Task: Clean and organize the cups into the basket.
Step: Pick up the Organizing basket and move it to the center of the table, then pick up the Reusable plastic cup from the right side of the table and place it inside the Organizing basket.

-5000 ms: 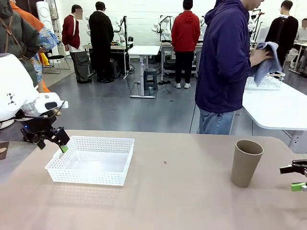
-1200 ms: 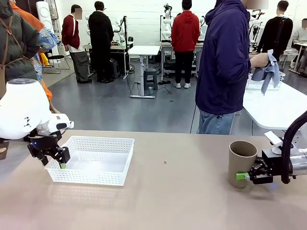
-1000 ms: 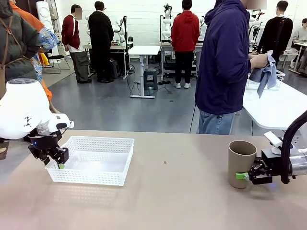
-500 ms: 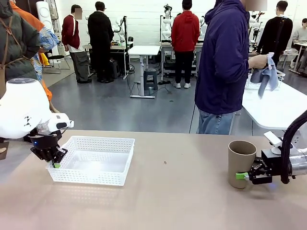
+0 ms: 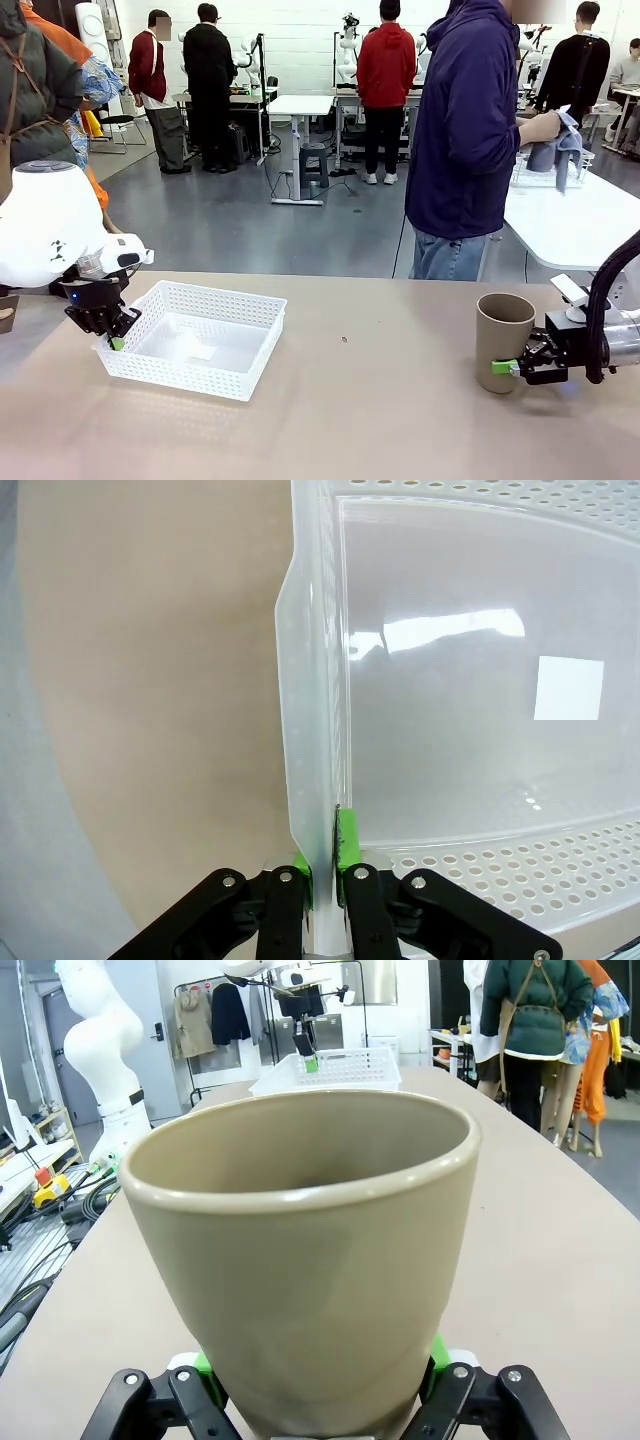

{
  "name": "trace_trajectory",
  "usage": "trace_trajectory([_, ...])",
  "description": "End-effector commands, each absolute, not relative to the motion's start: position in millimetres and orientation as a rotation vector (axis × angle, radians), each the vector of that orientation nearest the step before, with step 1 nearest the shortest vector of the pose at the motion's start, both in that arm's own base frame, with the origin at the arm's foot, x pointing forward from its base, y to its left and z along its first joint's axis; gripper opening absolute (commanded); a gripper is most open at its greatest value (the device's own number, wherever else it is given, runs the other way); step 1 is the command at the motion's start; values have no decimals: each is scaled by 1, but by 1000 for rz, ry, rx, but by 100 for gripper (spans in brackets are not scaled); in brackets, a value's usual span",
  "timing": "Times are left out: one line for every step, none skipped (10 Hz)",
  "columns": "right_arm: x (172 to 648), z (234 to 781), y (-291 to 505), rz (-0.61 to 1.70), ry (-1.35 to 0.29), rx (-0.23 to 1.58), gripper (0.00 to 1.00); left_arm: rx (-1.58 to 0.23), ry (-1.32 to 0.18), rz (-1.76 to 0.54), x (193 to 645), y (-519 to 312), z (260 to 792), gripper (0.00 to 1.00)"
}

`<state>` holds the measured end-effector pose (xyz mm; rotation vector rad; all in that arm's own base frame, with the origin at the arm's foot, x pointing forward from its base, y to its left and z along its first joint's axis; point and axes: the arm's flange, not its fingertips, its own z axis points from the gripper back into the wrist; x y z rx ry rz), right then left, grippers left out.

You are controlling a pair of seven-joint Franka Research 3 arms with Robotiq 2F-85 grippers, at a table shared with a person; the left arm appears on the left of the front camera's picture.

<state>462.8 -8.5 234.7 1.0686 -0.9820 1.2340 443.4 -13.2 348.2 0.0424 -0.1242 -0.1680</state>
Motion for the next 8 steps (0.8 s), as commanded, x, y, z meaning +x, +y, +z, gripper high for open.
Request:
trace_trajectory([458, 247, -13, 1199, -958, 1066, 0, 29, -140, -53, 448, -25, 349, 0])
trace_trajectory([449, 262, -17, 1176, -966, 1069, 0, 11, -136, 3, 449, -37, 350, 0])
trace_trajectory([441, 280, -24, 1186, -1004, 1051, 0, 26, -134, 35, 449, -52, 350, 0])
trace_trajectory([436, 296, -29, 1184, -1026, 1039, 0, 41, -140, 45, 451, -66, 350, 0])
trace_trajectory([430, 312, -35, 1168, -1028, 1026, 0, 52, -156, 88, 454, -84, 350, 0])
trace_trajectory([427, 326, -39, 1152, -1043, 1027, 0, 64, -161, 80, 456, -101, 346, 0])
trace_trajectory([425, 342, -44, 1142, -1060, 1029, 0, 78, -155, 63, 458, -116, 343, 0])
trace_trajectory([421, 361, -50, 1142, -1081, 1026, 0, 81, -154, 51, 460, -134, 341, 0])
